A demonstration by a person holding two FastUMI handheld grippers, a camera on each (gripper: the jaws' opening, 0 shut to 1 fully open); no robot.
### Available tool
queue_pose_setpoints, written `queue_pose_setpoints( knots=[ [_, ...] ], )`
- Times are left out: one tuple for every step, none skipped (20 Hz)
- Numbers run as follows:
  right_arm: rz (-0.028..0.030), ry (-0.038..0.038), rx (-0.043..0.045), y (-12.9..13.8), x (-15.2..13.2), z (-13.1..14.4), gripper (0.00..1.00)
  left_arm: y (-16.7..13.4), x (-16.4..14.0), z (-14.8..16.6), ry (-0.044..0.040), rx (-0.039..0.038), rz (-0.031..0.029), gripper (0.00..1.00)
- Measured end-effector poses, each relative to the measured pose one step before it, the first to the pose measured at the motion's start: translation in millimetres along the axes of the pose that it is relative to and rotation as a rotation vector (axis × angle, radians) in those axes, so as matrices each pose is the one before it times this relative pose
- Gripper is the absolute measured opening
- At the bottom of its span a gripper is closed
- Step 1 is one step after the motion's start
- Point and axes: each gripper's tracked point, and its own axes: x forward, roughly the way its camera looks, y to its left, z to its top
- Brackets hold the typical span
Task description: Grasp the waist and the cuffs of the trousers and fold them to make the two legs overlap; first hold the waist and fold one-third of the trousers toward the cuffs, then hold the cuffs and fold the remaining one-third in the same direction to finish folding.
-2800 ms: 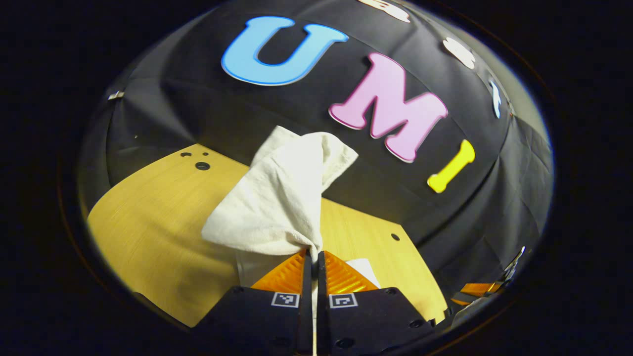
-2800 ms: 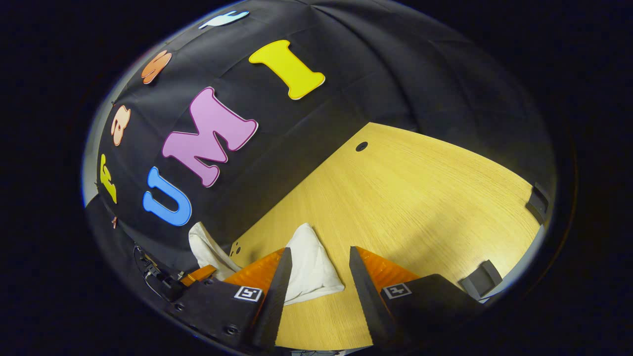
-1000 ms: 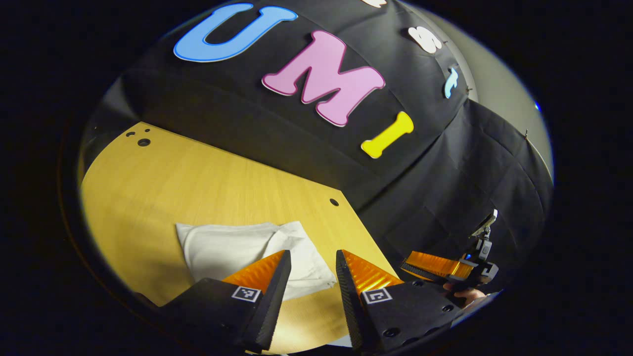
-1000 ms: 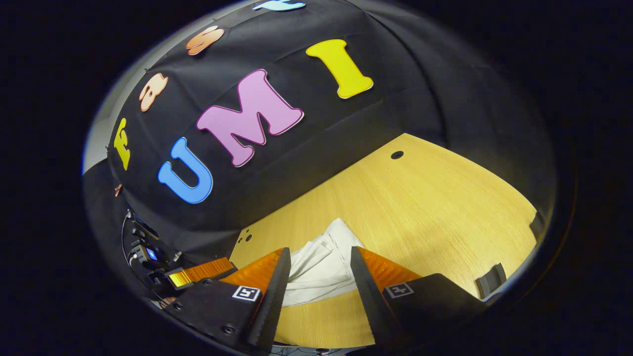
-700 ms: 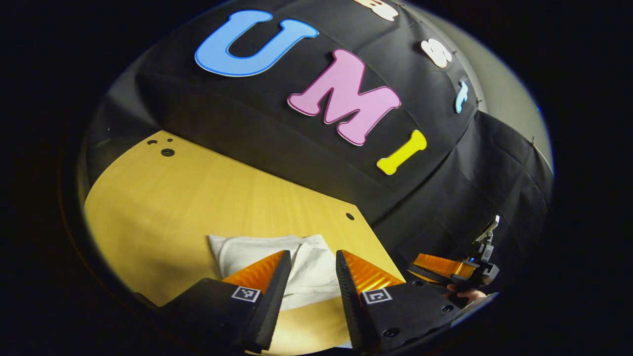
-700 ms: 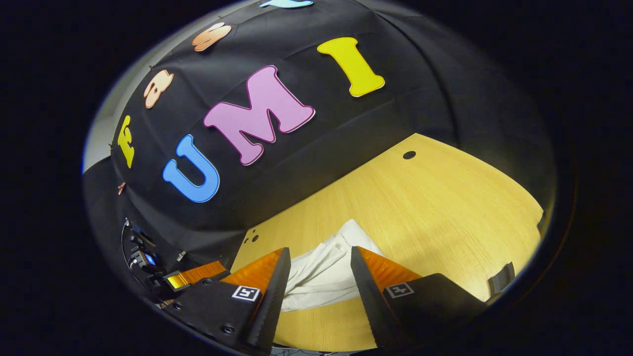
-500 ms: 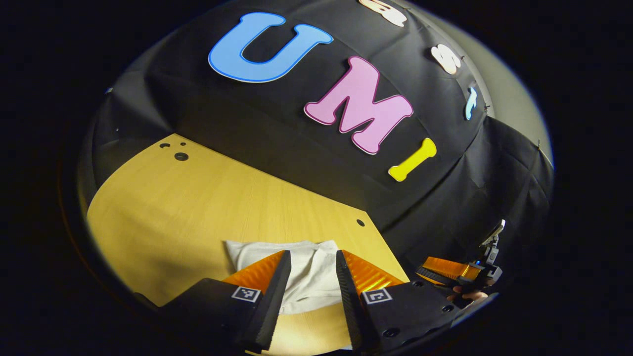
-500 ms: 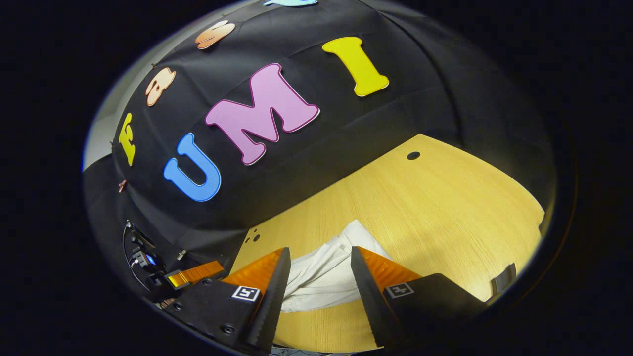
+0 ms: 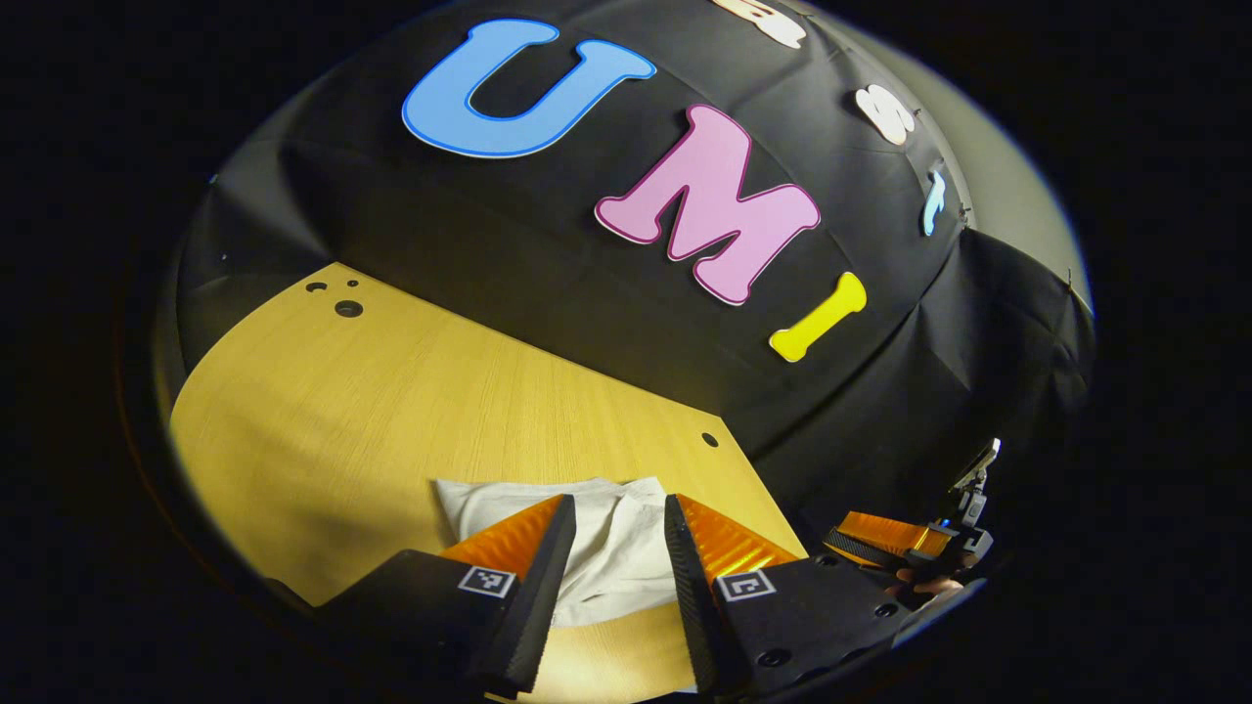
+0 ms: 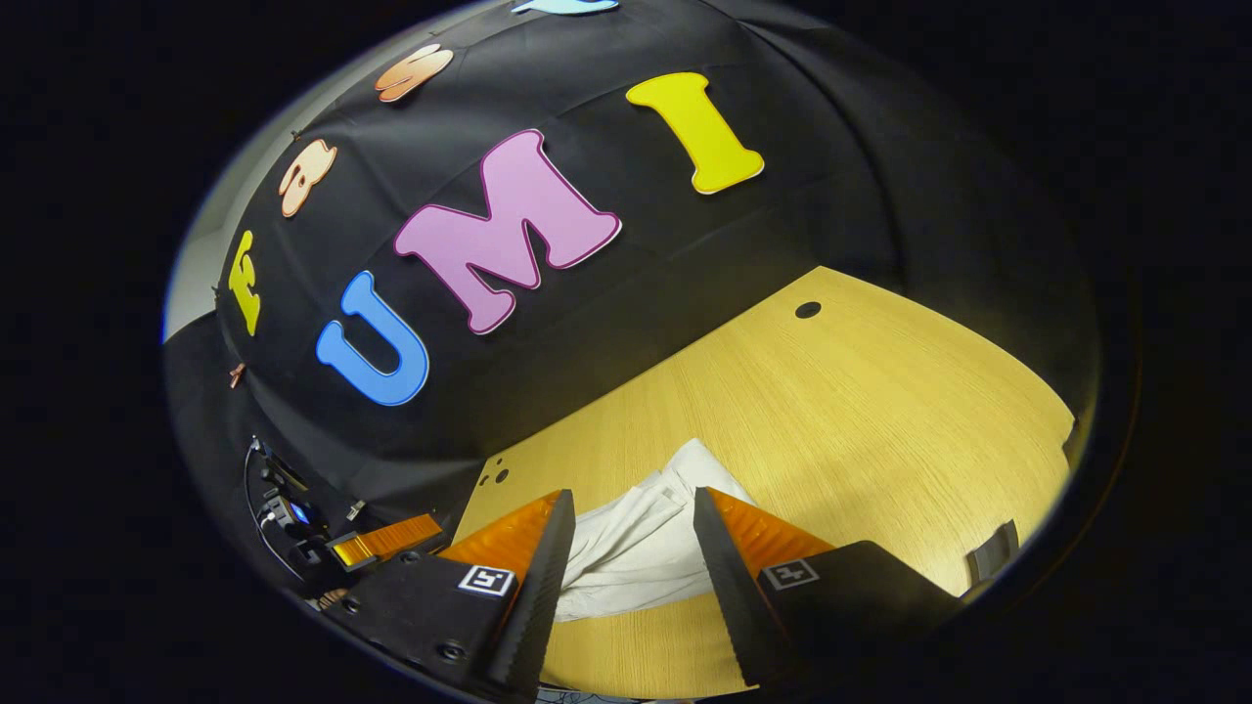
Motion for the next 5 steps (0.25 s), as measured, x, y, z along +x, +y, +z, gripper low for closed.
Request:
queue_pose_setpoints(
  knots=[
    [-0.00155, -0.00195, 0.00078, -7.67, -3.83, 5.84, 0.76, -1.06, 0.76, 0.57, -0.00177, 0.00071, 0.00113, 0.60],
    [0.00033, 0.00014, -0.00028, -1.05, -1.79, 0.24, 0.76, 0.06, -0.62, -0.94, 0.00290, -0.00081, 0.00087, 0.60],
    [-0.00240, -0.00063, -0.00145, -0.88, -1.44, 0.65, 0.76, -0.32, -0.99, -0.80, 0.00240, -0.00094, 0.00066, 0.60],
    [-0.00067, 0.00021, 0.00111, -0.94, -0.66, -0.27, 0.76, 0.39, -0.20, -0.73, 0.00078, -0.00327, 0.00254, 0.60],
    [-0.00306, 0.00037, 0.00332, -0.21, -0.26, 0.20, 0.67, 0.38, -1.92, 0.36, -0.00106, -0.00543, 0.00142, 0.60]
  ],
)
